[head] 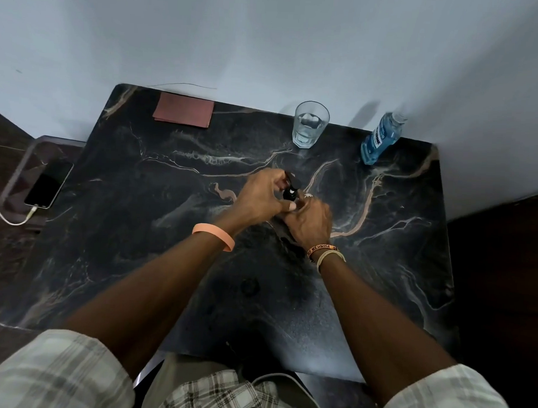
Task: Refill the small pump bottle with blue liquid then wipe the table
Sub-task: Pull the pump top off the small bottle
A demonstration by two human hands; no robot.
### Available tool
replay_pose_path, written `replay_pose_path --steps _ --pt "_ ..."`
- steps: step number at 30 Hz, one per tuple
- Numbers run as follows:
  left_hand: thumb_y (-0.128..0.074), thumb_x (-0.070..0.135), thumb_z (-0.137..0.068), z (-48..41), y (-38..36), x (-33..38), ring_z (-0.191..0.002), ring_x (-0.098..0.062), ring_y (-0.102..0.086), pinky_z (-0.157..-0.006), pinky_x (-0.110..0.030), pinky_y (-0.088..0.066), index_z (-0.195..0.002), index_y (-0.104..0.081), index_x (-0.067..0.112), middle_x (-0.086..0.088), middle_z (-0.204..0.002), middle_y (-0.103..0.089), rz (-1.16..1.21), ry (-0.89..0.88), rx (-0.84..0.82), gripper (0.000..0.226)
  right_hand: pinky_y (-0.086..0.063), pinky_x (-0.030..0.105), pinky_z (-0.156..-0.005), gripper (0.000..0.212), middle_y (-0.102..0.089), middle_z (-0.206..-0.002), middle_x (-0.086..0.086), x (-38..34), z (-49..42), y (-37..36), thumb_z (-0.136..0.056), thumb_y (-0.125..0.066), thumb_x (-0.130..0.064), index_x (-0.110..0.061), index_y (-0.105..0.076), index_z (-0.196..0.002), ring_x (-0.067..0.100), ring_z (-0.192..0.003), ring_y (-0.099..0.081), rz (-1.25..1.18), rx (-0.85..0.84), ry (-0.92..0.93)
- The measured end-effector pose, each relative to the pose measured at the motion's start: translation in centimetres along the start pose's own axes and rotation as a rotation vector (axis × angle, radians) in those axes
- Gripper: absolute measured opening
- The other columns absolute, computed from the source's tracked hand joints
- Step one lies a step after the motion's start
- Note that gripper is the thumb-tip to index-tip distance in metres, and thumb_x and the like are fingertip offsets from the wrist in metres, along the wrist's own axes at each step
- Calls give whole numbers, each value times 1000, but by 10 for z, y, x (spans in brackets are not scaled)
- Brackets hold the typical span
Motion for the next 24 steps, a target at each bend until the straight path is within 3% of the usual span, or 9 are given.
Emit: replay_pose_path --steps 3,7,10,12,14,18,24 --pt "-89 15 -65 -2 -1 -3 -114 -9 -60 -98 -28 -48 -133 -56 22 3 -125 -65 83 35 -14 77 -49 35 -63 33 -68 -73 8 0 0 1 -81 -67 -50 -17 -61 -77 29 -68 -62 -6 -2 3" --pt "-91 19 -64 -4 -4 1 -110 -10 -62 -102 -35 -49 -132 -57 24 5 -120 -67 34 25 -41 76 -44 33 -59 27 -68 -70 10 0 0 2 -81 -69 -43 -19 -60 -74 30 -66 -62 -13 5 18" --pt "-92 13 -62 -6 -9 -5 -117 -10 -60 -99 -23 -47 -141 -48 22 4 -128 -63 153 76 -64 91 -41 32 -57 25 -68 -68 10 0 0 3 -81 -69 -42 -21 -61 -72 30 -64 -61 -29 16 27" --pt "-93 10 -60 -7 -8 -6 -112 -10 -63 -91 -16 -49 -137 -53 22 9 -118 -66 185 91 -45 87 -48 36 -59 25 -67 -69 9 0 0 1 -81 -70 -44 -24 -59 -73 28 -64 -61 -48 2 31" --pt "-95 19 -57 -8 -5 -4 -105 -10 -65 -88 -20 -51 -132 -57 27 10 -113 -66 120 76 -26 84 -51 38 -62 25 -69 -71 8 0 0 1 -81 -69 -46 -21 -63 -79 28 -66 -62 -42 7 41" --pt "-93 19 -57 -9 -7 1 -111 -7 -61 -96 -28 -48 -136 -51 30 10 -114 -67 120 35 -84 91 -46 32 -57 31 -69 -69 5 3 -2 1 -79 -71 -50 -19 -67 -84 25 -64 -62 -22 36 52" --pt "-92 17 -62 -7 -1 12 -109 -7 -64 -97 -32 -53 -118 -66 30 8 -112 -71 46 -15 -50 64 -50 35 -58 35 -68 -68 5 6 -4 -4 -79 -68 -53 -21 -69 -91 24 -63 -62 -17 31 46"
Point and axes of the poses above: each hand's wrist, its own z-axis away from the middle knuckle, its own y-axis out of the back of the hand, x = y × z, the point moved 10 cm from there along -z, towards the middle knuckle
